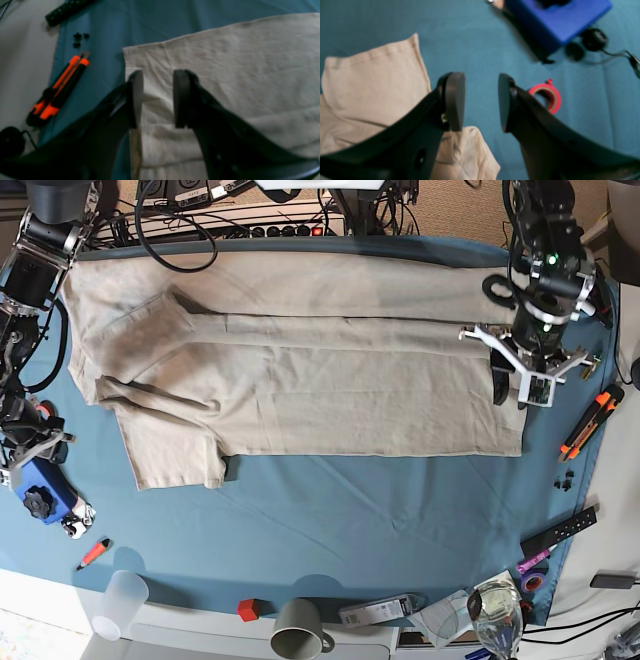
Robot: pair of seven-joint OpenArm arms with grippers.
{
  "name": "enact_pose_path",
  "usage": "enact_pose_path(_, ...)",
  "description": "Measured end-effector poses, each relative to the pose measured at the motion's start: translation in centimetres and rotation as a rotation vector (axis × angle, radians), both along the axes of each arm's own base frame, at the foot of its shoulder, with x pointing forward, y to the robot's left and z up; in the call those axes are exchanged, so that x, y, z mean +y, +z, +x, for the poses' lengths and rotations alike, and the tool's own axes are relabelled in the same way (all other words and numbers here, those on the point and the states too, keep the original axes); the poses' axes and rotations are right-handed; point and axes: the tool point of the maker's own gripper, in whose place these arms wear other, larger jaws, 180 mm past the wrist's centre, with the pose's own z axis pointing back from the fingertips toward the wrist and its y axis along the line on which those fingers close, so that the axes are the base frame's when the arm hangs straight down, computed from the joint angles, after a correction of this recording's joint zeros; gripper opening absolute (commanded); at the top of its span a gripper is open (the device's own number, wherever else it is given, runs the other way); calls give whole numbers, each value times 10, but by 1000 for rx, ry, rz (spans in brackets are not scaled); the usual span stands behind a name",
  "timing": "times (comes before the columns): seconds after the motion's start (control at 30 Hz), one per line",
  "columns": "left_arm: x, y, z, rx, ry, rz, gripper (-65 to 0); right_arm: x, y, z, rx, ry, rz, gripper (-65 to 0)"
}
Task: Fold the T-shirt properly
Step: 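Lower the left gripper to the shirt's hem corner and grasp it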
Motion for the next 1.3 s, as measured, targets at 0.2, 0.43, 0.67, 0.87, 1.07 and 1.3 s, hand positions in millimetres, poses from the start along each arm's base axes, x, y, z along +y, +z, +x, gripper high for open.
enact_pose_path(0.2, 30, -20, 30, 31, 129, 21, -439, -4, 16, 12, -31, -8, -29, -424)
enact_pose_path(0.43, 46, -42, 32, 184, 124, 50, -359, -1, 13, 14, -17, 12, -26, -424)
enact_pose_path(0.67, 45, -47, 23, 259, 114, 27, -319, 30, -43, 25, 71, 58, 78, -424)
enact_pose_path(0.87, 42, -46, 22, 260, 108, 15, -319, 58, -90, 35, 169, 103, 94, -424)
enact_pose_path(1.07, 40, -39, 28, 210, 102, 9, -319, 64, -104, 42, 174, 81, 105, -424)
enact_pose_path(1.3, 47, -55, 47, 236, 114, -23, -319, 75, -107, 45, 175, 86, 125, -424)
